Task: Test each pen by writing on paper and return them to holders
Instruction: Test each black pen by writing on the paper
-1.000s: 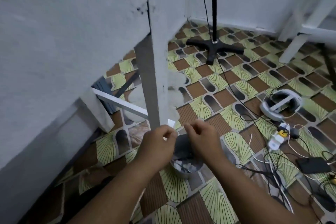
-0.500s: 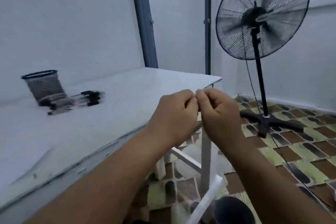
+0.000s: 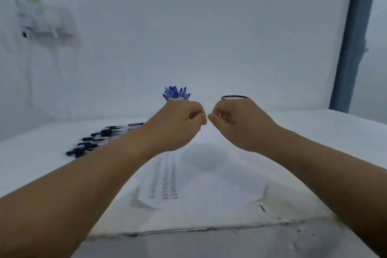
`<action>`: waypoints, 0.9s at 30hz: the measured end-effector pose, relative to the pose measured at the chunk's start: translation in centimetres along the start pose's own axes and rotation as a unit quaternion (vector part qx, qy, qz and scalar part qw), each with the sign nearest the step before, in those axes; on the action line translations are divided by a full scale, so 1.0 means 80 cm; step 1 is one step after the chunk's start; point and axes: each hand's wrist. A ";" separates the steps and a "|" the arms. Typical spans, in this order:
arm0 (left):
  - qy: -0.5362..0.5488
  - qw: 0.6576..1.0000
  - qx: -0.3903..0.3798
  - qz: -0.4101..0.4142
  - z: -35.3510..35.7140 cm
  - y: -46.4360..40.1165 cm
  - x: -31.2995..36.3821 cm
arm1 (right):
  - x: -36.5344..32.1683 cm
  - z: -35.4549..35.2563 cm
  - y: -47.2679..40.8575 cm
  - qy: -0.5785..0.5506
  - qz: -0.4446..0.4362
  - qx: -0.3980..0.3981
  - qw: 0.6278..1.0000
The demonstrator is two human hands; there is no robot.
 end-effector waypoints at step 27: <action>0.055 0.990 0.066 -0.112 -0.140 -0.021 -0.150 | 0.005 0.164 -0.107 -0.014 -0.157 -0.178 0.971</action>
Point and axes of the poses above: each hand's wrist, its own y-axis away from the middle knuckle, its own z-axis out of the palm, x = y × z, and after that the axes turned 15 degrees about y, right-handed
